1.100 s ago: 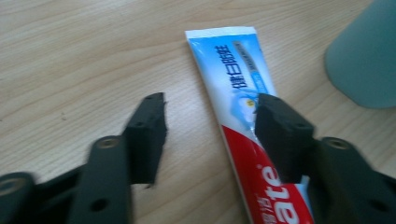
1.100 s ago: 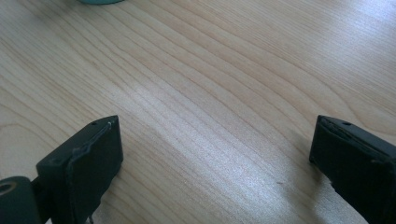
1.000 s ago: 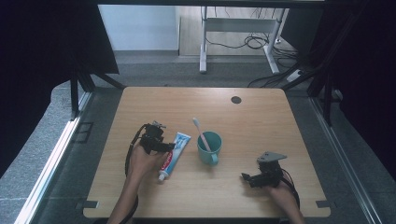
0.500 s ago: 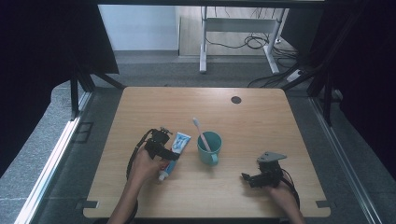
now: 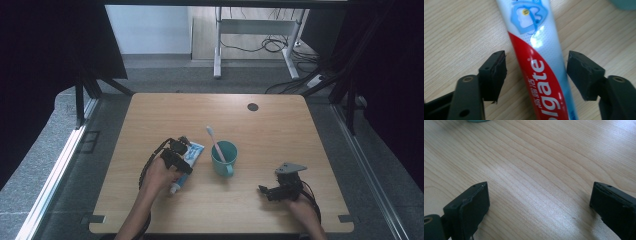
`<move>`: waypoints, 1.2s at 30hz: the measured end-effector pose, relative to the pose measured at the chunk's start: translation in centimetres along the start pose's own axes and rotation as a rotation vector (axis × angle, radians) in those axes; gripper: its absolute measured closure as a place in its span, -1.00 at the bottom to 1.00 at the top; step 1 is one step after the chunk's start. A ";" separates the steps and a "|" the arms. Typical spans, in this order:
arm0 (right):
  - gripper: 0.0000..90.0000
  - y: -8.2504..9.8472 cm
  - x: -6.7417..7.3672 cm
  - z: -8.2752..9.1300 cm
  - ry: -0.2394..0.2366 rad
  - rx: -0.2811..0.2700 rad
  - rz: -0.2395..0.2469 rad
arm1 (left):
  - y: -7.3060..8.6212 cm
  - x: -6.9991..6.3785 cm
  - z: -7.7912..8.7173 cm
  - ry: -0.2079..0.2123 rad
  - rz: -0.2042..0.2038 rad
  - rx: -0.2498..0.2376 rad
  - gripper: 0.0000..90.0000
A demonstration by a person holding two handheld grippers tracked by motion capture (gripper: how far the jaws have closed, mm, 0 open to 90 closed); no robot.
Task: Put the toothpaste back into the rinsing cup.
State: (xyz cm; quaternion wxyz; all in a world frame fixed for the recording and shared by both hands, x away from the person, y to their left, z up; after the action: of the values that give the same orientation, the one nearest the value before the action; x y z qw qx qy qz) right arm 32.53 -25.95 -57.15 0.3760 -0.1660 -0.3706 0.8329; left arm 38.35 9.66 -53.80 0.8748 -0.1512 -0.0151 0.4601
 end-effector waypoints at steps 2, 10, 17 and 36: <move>-0.95 0.0 0.0 0.0 0.000 0.000 0.001 | -0.3 0.0 0.0 0.001 -0.001 0.034 -0.23; -0.95 0.0 0.0 0.0 0.000 0.000 0.000 | -1.1 -0.4 -0.5 -0.025 0.019 0.161 -0.13; -0.95 0.0 0.0 0.0 0.001 0.000 0.000 | -1.5 -0.8 -0.8 -0.045 0.029 0.205 0.01; -0.95 0.0 0.0 0.0 0.001 0.001 0.001 | -1.2 -0.3 0.2 0.019 0.012 0.172 0.59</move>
State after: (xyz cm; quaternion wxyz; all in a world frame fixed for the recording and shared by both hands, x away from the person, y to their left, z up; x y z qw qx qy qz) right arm 32.53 -25.95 -57.15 0.3760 -0.1663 -0.3701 0.8331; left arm 39.15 8.84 -53.21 0.8819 -0.0799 0.0339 0.4634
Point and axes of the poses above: each handheld gripper's, and its own axes: z roughly backward along the jaws, y roughly out of its underside, x roughly to its left, the point moved 4 cm from there along -z, roughly forward along the jaws, and after that the axes turned 3 degrees about -x, right-handed, at the moved point
